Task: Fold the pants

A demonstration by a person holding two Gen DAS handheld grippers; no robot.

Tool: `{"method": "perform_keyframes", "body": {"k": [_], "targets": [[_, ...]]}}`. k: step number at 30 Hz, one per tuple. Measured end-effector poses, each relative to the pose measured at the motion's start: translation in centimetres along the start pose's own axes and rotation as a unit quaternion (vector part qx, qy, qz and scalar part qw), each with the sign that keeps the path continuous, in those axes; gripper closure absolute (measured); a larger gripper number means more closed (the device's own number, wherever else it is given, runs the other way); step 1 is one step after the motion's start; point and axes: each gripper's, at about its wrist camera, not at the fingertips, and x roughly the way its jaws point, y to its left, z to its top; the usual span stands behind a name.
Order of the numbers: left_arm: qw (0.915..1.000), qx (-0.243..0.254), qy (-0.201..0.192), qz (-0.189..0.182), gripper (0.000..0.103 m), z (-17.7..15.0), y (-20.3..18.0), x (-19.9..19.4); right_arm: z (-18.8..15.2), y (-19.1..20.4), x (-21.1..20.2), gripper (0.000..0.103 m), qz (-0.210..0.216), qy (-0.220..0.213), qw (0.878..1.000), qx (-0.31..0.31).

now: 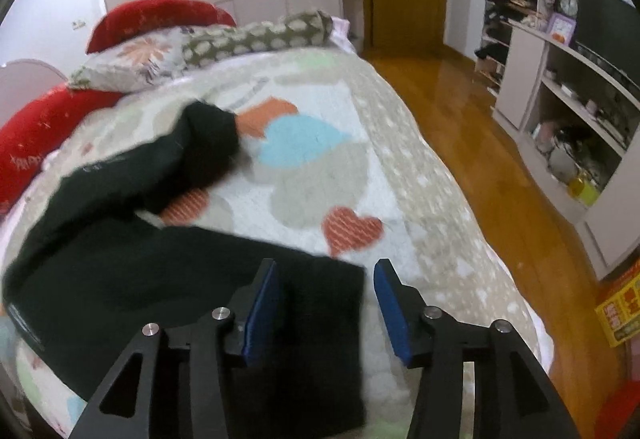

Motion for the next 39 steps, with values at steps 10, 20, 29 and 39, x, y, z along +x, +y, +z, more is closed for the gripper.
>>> {"method": "perform_keyframes", "body": {"k": [10, 20, 29, 39], "targets": [[0.9978, 0.043, 0.044, -0.024, 0.033, -1.8, -4.7, 3.5, -0.7, 6.6, 1.8, 0.055, 0.093, 0.016, 0.995, -0.044], [0.9963, 0.038, 0.074, -0.022, 0.033, -2.0, -4.0, 5.7, -1.2, 8.0, 4.1, 0.054, 0.102, 0.047, 0.992, -0.06], [0.9948, 0.061, 0.076, -0.027, 0.024, 5.1, -4.4, 9.2, 0.1, 7.8, 5.9, 0.054, 0.122, 0.033, 0.992, -0.031], [0.9914, 0.098, 0.086, 0.011, 0.024, 7.6, -6.1, 14.4, 2.6, 9.3, 6.6, 0.054, 0.095, 0.022, 0.993, -0.066]]}}
